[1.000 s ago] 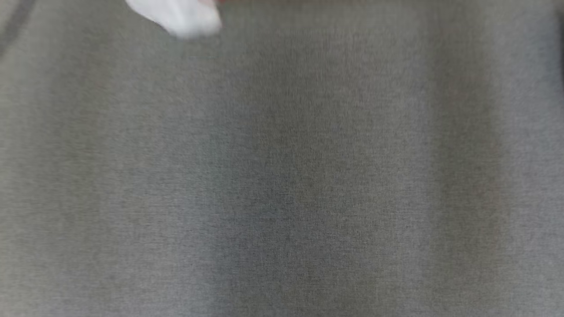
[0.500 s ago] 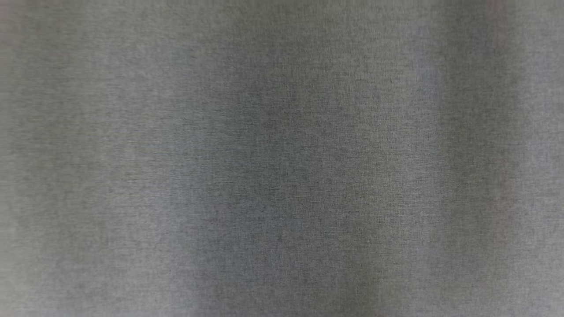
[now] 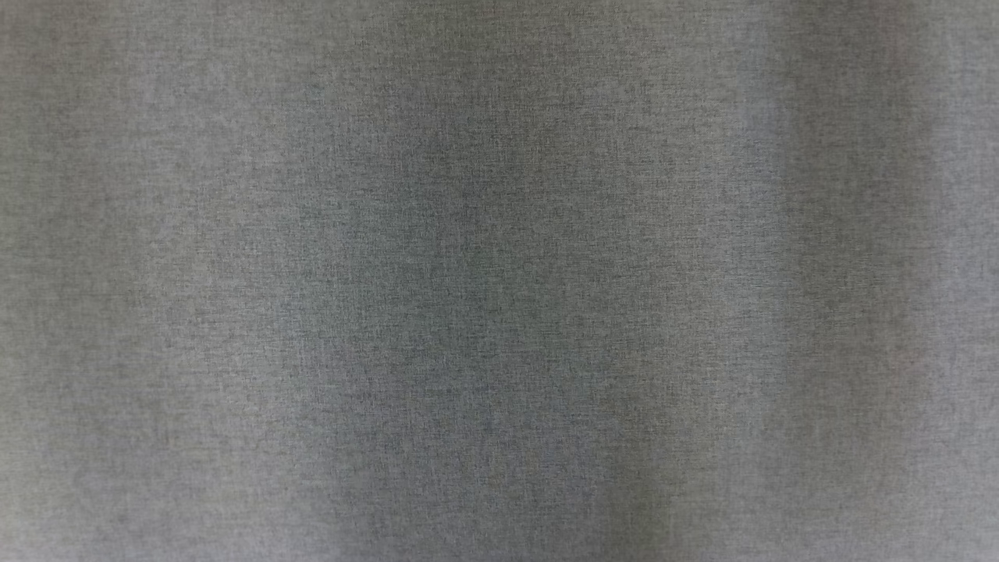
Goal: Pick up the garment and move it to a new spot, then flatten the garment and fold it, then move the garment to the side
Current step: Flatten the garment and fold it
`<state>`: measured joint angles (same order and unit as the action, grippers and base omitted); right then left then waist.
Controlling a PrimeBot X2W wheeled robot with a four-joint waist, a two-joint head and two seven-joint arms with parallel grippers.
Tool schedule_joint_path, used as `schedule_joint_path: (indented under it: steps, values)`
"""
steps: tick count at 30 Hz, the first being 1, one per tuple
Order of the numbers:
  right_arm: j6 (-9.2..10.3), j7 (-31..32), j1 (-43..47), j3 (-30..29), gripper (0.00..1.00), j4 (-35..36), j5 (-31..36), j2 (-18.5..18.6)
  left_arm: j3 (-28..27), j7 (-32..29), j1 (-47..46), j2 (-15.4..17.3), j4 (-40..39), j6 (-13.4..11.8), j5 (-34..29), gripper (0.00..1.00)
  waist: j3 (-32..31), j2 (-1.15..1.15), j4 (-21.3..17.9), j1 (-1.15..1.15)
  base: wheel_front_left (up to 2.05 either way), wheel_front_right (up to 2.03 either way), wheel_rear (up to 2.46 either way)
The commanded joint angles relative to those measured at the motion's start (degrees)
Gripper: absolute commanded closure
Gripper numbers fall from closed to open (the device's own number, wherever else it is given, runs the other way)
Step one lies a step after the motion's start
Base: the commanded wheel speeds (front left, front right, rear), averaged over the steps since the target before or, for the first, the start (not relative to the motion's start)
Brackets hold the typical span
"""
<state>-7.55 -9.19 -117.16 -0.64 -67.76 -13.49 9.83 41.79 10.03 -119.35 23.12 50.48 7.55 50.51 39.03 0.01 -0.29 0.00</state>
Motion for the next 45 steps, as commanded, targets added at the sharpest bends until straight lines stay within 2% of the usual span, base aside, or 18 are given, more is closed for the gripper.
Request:
schedule_joint_path:
  steps: [1, 9, 16, 20, 26, 27, 31, 37, 41, 45]
  values:
    - [0.16, -0.54, 0.24, 0.23, 1.00, -0.31, 0.57, -0.34, 0.26, 0.52, 0.35, 0.36, -0.01, -0.15, 1.19, 1.00, -0.11, -0.01, -0.05, 0.00, 0.00, 0.00, 0.00]
    - [0.16, -3.75, 8.00, 2.78, 1.00, 1.50, -3.02, -1.65, 2.86, 4.06, 8.11, 2.16, -3.31, -0.14, 4.93, 1.00, -2.73, -0.01, -0.24, 0.00, 0.00, 0.00, 0.00]
    - [0.16, -5.42, 24.65, 7.31, 1.00, 9.25, -10.07, 0.48, 0.14, 5.21, 24.20, 4.15, -11.76, -0.16, 7.82, 1.00, -8.98, -0.01, 1.17, 0.00, 0.00, 0.00, 0.00]
    - [0.16, -5.68, 39.84, 9.97, 1.00, 18.62, -15.01, 2.66, -4.76, 5.16, 38.26, 5.37, -22.04, -2.69, 5.53, 1.00, -13.77, -0.01, 1.41, 0.00, 0.00, 0.00, 0.00]
    - [0.16, -4.31, 57.81, 10.35, 1.00, 30.39, -18.31, 4.31, -7.35, 5.17, 56.43, 6.91, -35.02, -6.92, 3.70, 1.00, -19.20, -0.01, 1.48, 0.00, 0.00, 0.00, 0.00]
    - [0.16, -4.31, 57.81, 10.35, 1.00, 30.39, -18.31, 4.31, -7.35, 5.17, 56.43, 6.91, -35.02, -6.92, 3.70, 1.00, -19.20, -0.01, 1.48, 0.00, 0.00, 0.00, 0.00]
    - [0.16, -2.52, 69.66, 8.46, 1.00, 39.11, -18.82, 4.03, -7.56, 5.18, 67.90, 8.39, -42.68, -10.01, 3.22, 1.00, -22.24, -0.01, 1.47, 0.00, 0.00, 0.00, 0.00]
    - [0.16, 2.19, 88.24, 2.69, 1.00, 51.85, -17.88, 1.83, -5.14, 5.02, 82.83, 11.11, -50.50, -13.06, 4.28, 1.00, -25.47, -0.01, 1.99, 0.00, 0.00, 0.00, 0.00]
    - [0.16, 5.59, 99.65, -1.52, 1.00, 59.17, -16.74, -0.52, -7.53, 5.13, 91.56, 9.18, -53.78, -15.82, 5.51, 1.00, -26.84, -0.01, 2.49, 0.00, 0.00, 0.00, 0.00]
    - [0.16, 8.09, 108.52, -5.48, 1.00, 63.37, -16.00, -2.70, -9.76, 5.16, 100.11, 5.67, -54.80, -16.25, 4.63, 1.00, -28.26, -0.01, 2.86, 0.00, 0.00, 0.00, 0.00]
